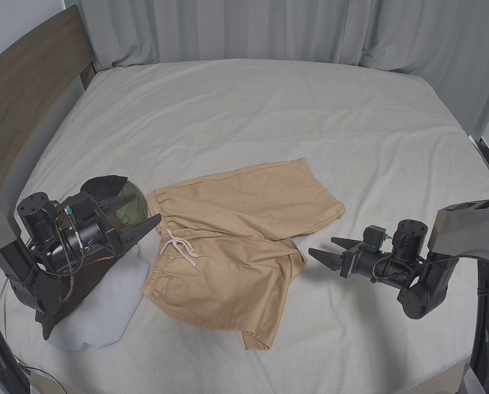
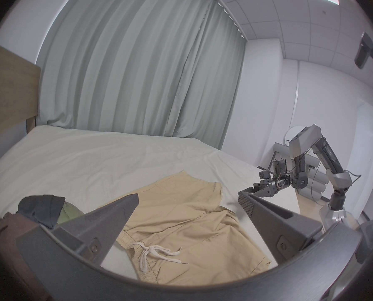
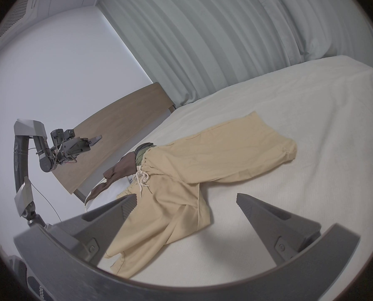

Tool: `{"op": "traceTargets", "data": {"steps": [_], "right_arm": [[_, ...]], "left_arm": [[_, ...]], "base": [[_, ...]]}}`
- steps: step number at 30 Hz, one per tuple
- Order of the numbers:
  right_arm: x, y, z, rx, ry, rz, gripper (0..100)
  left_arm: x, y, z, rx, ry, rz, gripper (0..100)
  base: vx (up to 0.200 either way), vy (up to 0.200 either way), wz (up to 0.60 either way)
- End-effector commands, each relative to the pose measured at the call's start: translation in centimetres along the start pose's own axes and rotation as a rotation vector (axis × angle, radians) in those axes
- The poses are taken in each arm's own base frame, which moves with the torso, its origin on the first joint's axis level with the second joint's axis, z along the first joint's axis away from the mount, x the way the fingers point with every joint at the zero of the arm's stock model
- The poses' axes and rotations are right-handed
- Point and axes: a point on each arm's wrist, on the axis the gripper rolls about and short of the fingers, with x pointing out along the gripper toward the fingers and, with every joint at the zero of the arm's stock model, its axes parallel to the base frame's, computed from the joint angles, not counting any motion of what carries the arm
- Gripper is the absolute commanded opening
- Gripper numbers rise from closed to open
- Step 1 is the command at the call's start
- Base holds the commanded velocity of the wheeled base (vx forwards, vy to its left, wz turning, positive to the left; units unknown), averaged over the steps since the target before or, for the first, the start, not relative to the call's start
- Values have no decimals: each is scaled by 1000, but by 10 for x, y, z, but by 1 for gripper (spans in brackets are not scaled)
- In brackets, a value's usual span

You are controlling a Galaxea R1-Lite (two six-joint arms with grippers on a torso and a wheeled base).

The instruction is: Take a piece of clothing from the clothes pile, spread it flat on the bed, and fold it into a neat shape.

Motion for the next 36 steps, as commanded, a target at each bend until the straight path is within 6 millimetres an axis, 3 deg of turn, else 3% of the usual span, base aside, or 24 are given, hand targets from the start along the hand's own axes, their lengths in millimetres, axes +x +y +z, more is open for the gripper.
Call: {"op": "traceTargets", "data": {"steps": [1,18,36], "right_arm": [[3,-2,-10,15,26,-3,100],[19,3,-27,32,44,-30,100],[40,-4,-50,77,59,-50,100]], "left_arm": [[1,0,-1,16,0,-3,100],[3,-3,-2,52,5,-12,100],[4,-4,2,61,-9,-17,100]], "base": [[0,0,0],[0,0,0],[0,0,0]]}}
